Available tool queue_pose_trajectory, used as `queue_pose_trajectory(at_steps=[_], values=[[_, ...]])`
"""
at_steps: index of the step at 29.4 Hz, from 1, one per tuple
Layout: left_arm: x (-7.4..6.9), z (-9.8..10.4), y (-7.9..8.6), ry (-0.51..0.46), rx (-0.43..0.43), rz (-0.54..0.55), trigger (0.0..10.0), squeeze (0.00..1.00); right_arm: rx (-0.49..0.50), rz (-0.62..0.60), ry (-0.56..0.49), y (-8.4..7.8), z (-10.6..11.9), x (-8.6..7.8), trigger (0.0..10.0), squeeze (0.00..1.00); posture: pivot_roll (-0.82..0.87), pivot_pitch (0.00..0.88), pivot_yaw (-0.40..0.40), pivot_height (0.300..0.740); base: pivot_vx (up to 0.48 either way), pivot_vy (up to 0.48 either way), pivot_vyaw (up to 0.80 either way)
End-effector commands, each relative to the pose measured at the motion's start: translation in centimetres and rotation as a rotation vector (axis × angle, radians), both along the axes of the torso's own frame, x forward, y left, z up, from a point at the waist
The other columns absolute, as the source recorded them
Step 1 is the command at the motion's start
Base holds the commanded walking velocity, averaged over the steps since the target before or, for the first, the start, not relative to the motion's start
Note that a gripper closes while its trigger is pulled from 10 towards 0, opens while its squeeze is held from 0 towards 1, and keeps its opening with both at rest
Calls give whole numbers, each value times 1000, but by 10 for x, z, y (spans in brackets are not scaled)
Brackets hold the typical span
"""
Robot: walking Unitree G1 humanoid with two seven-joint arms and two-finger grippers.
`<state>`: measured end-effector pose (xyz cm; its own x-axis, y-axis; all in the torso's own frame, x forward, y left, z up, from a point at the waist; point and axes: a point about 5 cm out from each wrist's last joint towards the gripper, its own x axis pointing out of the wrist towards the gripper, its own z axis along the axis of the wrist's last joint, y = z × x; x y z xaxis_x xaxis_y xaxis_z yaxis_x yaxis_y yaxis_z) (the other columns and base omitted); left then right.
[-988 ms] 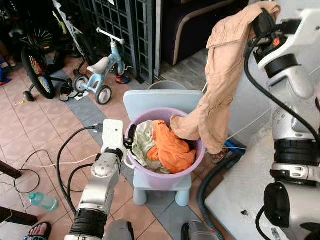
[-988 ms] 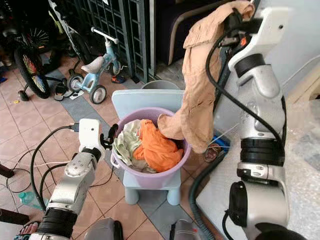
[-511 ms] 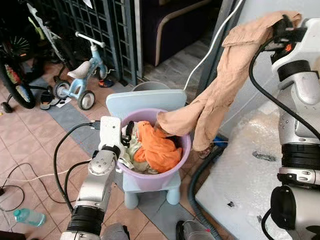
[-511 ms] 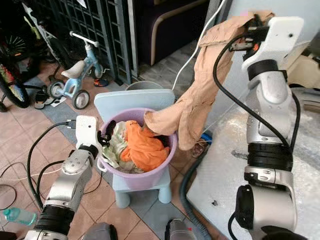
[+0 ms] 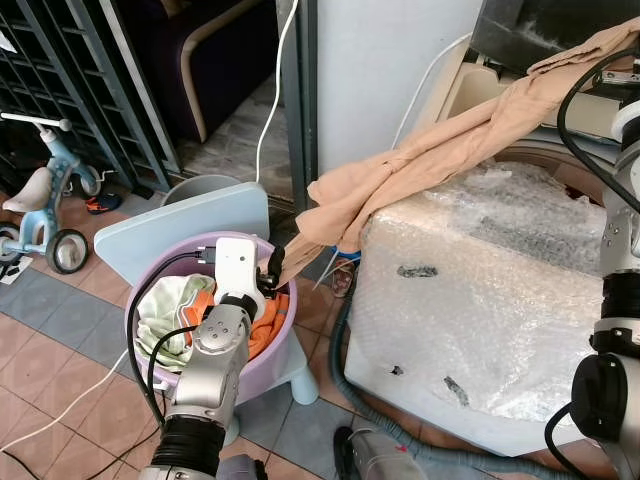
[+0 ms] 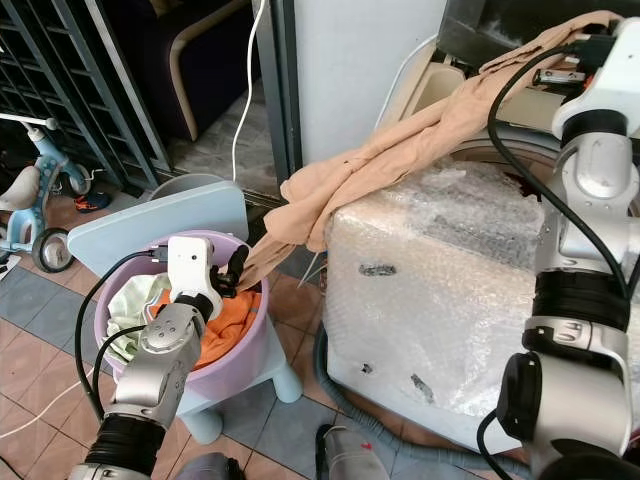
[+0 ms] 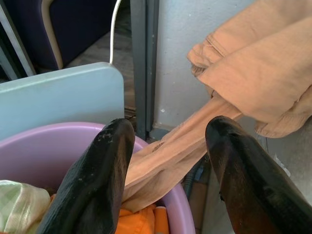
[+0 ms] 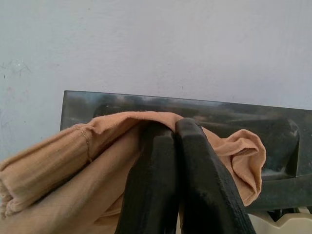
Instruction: Clothes washing
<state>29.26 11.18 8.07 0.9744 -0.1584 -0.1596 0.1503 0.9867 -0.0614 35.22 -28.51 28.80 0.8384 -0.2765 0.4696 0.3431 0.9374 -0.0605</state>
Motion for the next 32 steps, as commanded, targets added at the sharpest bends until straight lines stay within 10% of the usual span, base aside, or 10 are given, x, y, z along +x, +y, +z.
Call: queue_pose_trajectory(at_steps=[1, 12, 17, 18, 19, 21, 28, 29, 30, 32], values=[[-1, 0, 5, 3, 11, 7, 10000, 0, -17, -20, -18, 0, 6, 0, 0, 0, -91, 22, 26, 740, 0, 0, 0], [-2, -1, 8, 12, 36, 21, 10000, 0, 93, -491, -29, -89, 34, -22, 0, 0, -74, 29, 21, 740, 0, 0, -800], [-4, -3, 8, 17, 42, 23, 10000, 0, 63, -463, 49, -90, 31, -15, 0, 0, -71, 30, 20, 740, 0, 0, -440], [-4, -3, 8, 17, 41, 21, 10000, 0, 67, -431, 74, -86, 26, -10, 2431, 0, -71, 31, 19, 740, 0, 0, 0], [-5, -3, 7, 19, 42, 19, 10000, 0, 56, -353, 143, -75, 14, 1, 8627, 0, -71, 33, 20, 740, 0, 0, 0], [-5, -3, 7, 20, 42, 18, 10000, 0, 38, -300, 197, -66, 5, 8, 10000, 0, -70, 34, 22, 740, 0, 0, 0], [-5, -4, 7, 34, 57, 10, 10000, 0, 122, 114, 312, -19, -32, 31, 10000, 0, -71, 40, 22, 740, 0, 0, 0], [-5, -5, 8, 37, 59, 8, 10000, 0, 107, 184, 328, -11, -35, 33, 10000, 86, -73, 41, 23, 740, 0, 0, 0], [-6, -5, 8, 39, 60, 8, 10000, 0, 93, 252, 325, -3, -35, 34, 10000, 1000, -73, 41, 23, 740, 0, 0, 0], [-6, -5, 7, 40, 60, 8, 10000, 0, 91, 345, 303, 5, -34, 35, 10000, 1000, -75, 42, 21, 740, 0, 0, 0]])
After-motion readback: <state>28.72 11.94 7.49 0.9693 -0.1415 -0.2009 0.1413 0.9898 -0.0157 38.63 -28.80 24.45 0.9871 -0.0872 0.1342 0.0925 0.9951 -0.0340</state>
